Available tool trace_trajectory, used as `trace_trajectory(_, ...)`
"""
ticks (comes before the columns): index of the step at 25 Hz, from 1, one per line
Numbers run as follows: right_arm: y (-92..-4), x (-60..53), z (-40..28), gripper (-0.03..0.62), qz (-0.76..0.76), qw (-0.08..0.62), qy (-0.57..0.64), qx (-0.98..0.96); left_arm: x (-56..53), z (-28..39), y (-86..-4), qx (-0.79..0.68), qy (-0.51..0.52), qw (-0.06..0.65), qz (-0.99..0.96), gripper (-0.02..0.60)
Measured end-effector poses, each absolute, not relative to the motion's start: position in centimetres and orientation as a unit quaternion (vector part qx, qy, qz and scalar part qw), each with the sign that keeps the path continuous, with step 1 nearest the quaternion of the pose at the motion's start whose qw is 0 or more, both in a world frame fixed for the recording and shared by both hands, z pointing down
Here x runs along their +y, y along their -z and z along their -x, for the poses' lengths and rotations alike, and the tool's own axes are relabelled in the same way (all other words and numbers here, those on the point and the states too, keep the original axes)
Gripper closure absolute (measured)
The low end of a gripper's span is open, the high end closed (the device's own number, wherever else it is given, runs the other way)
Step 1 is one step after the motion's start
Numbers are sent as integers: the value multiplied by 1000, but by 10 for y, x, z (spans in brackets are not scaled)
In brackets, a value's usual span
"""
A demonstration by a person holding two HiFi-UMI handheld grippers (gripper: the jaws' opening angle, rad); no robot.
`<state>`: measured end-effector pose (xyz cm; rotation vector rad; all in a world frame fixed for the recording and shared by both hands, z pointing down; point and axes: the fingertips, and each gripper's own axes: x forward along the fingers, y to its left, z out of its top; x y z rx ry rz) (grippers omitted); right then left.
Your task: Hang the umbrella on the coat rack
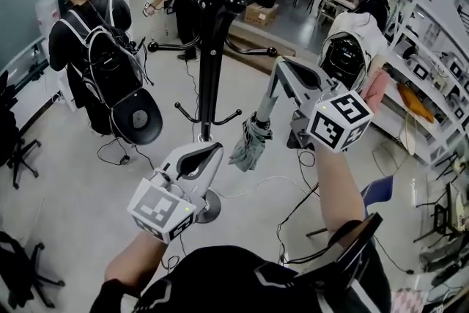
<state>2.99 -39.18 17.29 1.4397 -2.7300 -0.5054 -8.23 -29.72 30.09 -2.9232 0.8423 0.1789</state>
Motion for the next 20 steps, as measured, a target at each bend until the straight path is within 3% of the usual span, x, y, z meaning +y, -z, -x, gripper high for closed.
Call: trace_trajectory(20, -148, -419, -23, 586, -465, 60, 180, -865, -295, 92, -303, 268, -64, 39, 961, 571)
